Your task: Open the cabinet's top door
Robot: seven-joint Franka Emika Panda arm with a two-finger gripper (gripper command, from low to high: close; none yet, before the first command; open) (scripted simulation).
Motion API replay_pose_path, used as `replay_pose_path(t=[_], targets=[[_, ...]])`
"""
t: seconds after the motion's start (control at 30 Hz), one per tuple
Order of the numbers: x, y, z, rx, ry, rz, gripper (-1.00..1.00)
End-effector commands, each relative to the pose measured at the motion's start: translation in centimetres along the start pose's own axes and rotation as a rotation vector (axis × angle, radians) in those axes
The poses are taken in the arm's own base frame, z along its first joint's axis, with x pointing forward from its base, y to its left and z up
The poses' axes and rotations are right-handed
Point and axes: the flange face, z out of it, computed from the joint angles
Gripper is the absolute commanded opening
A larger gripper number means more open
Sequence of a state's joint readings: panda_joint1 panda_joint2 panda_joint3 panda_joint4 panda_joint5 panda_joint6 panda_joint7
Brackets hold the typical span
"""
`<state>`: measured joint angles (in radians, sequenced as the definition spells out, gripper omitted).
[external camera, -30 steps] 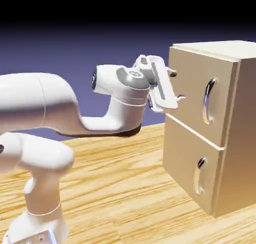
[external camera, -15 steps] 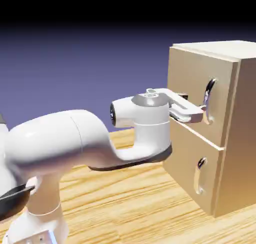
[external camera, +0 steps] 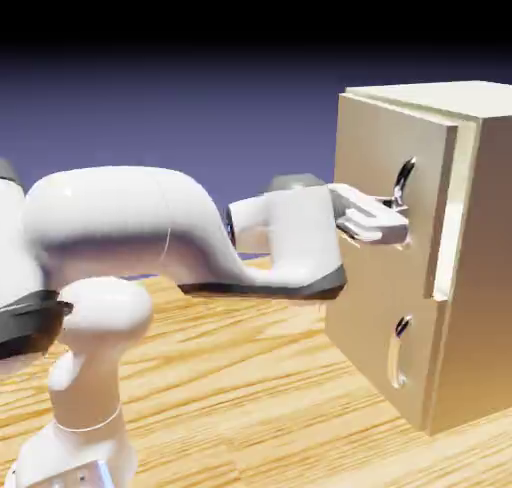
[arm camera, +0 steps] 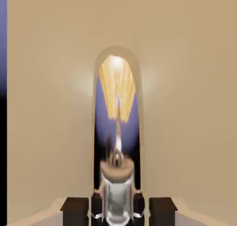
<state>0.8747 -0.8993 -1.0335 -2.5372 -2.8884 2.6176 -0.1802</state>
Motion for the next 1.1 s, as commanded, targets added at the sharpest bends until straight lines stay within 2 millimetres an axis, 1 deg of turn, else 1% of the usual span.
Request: replay_pose_path(t=[0.0, 0.1, 0.37, 0.57, 0.8, 1.07], targets=[[0.1, 0.1, -0.4, 0.008, -0.007, 0.0, -1.0], [0.4, 0.4, -1.1, 0.027, -0.026, 0.0, -1.0], [2.8, 2.8, -6.3, 0.159, -0.158, 0.0, -1.0], [4.9, 4.9, -9.5, 0.25, -0.249, 0.0, -1.0], [7.4, 7.4, -12.5, 0.347, -0.346, 0.0, -1.0], [10.6, 10.6, -15.2, 0.46, -0.459, 0.0, -1.0]])
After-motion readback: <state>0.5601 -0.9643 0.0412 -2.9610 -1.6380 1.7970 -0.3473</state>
